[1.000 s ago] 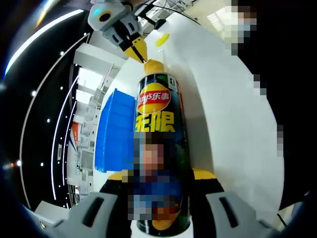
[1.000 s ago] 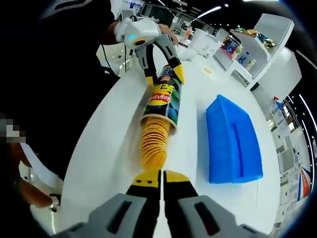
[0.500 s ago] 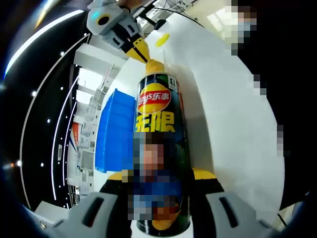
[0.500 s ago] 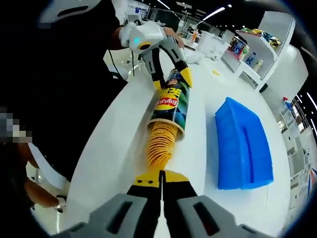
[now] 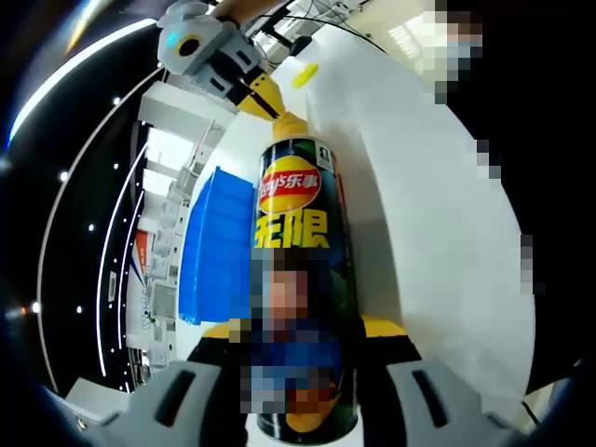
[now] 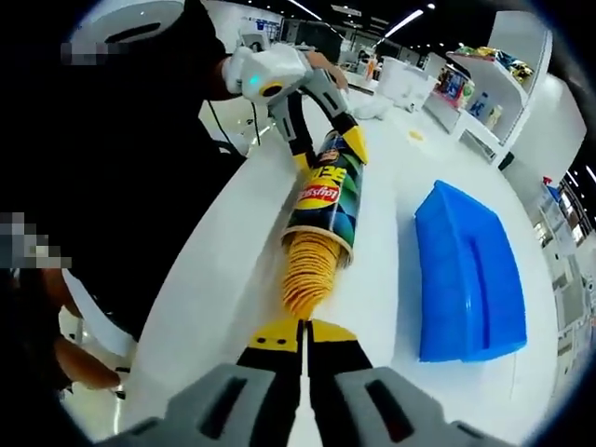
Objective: Open the lid of the chip container on the table, take out the chips, place them into the box in front of the container, and close the lid
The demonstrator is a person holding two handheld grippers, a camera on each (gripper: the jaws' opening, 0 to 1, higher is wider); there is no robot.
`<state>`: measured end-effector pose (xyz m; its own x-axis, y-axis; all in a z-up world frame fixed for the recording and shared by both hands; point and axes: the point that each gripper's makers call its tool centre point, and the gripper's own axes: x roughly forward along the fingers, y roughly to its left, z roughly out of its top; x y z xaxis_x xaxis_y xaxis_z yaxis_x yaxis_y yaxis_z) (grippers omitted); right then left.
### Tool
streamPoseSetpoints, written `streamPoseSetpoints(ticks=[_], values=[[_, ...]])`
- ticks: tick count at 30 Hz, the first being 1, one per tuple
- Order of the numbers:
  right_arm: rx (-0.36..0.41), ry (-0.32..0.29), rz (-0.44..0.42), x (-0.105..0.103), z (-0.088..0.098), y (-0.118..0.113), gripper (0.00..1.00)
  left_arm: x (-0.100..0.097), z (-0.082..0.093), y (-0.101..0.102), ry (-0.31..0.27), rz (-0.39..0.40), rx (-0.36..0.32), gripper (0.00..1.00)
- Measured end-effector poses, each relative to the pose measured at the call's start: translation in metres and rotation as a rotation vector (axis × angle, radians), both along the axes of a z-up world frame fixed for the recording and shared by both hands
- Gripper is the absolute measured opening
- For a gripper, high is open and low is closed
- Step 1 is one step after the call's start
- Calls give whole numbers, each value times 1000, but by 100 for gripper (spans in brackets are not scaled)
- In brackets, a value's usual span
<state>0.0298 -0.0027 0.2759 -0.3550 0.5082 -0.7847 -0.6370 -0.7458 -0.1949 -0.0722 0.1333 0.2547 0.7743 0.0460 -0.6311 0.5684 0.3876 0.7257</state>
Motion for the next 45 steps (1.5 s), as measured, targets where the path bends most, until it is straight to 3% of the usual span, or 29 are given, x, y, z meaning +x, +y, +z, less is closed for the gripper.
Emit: streamPoseSetpoints(ticks=[2, 3, 9, 16, 19, 45], values=[[-21, -9, 13, -4, -5, -3, 4, 0, 0, 0, 0, 0, 1, 44], [-36, -43, 36, -3, -10, -6, 6, 0, 0, 0, 0, 1, 2, 44], [-13, -65, 23, -5, -13, 4, 6, 0, 0, 0, -2, 2, 3, 44], [-26, -22, -54, -3, -13, 5, 2, 0, 0, 1, -2, 1, 2, 44], [-18, -31, -76, 0, -12, 4, 2, 0, 0, 1, 0, 0, 2, 44], [111, -31, -183, 6, 29, -18, 1, 0, 0, 0, 2, 1, 2, 44]])
